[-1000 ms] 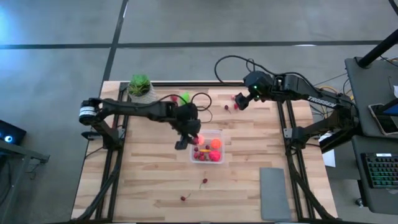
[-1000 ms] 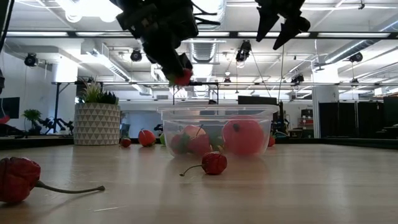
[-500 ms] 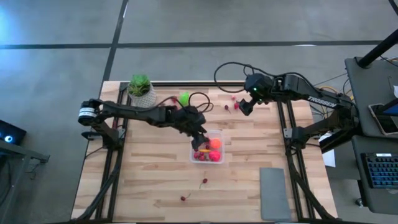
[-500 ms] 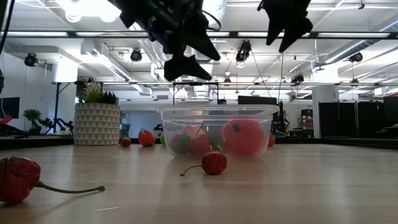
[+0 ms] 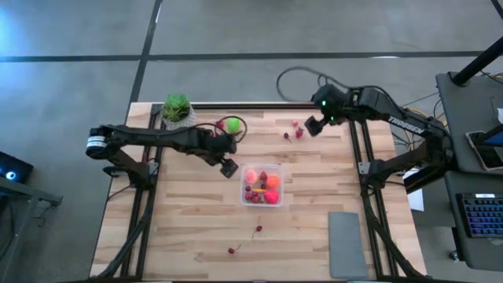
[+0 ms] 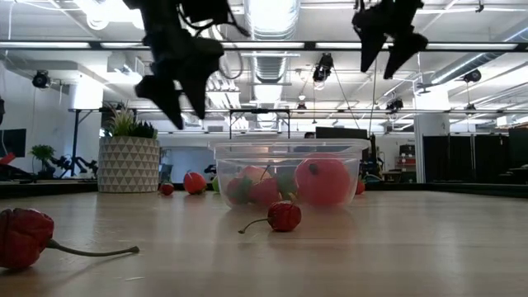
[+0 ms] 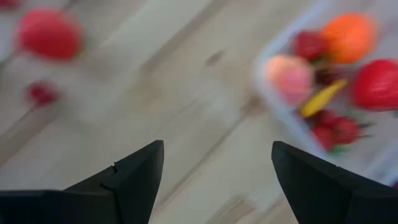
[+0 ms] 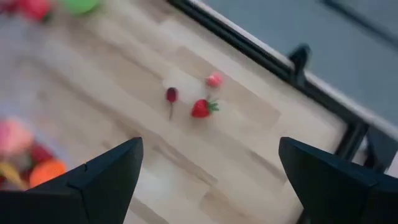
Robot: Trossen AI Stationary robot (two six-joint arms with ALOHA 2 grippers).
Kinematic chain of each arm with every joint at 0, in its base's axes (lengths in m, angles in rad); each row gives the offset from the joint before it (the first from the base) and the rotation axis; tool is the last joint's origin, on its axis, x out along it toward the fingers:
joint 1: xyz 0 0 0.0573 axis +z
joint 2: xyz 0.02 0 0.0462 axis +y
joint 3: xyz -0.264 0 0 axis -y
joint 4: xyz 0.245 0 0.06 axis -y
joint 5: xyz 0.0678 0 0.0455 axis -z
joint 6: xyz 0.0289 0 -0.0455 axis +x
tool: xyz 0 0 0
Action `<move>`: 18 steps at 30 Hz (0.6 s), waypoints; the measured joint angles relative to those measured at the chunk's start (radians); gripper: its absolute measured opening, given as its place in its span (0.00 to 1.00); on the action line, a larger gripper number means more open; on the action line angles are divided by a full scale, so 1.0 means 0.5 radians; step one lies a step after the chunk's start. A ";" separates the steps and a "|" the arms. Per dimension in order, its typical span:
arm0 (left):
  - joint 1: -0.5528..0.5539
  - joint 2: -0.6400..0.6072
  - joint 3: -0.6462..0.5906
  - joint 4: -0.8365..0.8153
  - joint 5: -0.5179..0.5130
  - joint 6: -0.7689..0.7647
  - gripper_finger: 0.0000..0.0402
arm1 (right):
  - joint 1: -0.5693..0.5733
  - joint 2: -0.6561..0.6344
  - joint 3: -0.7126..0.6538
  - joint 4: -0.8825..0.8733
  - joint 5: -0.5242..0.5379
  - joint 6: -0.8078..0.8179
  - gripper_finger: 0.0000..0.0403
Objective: Pick and placing Produce into tupperware
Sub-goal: Put the red strawberry into the transparent container
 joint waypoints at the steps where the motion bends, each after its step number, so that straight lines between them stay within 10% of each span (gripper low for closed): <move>1: 0.009 -0.023 -0.005 -0.070 -0.015 -0.026 0.70 | -0.080 0.000 -0.018 0.017 -0.044 0.039 0.91; 9: 0.130 -0.132 -0.081 -0.206 -0.161 -0.060 0.70 | -0.677 0.220 -0.280 0.280 -0.486 -0.030 0.91; 18: 0.501 -0.132 -0.168 -0.178 -0.161 0.288 0.71 | -0.699 0.766 -0.276 0.530 -0.561 -0.088 0.91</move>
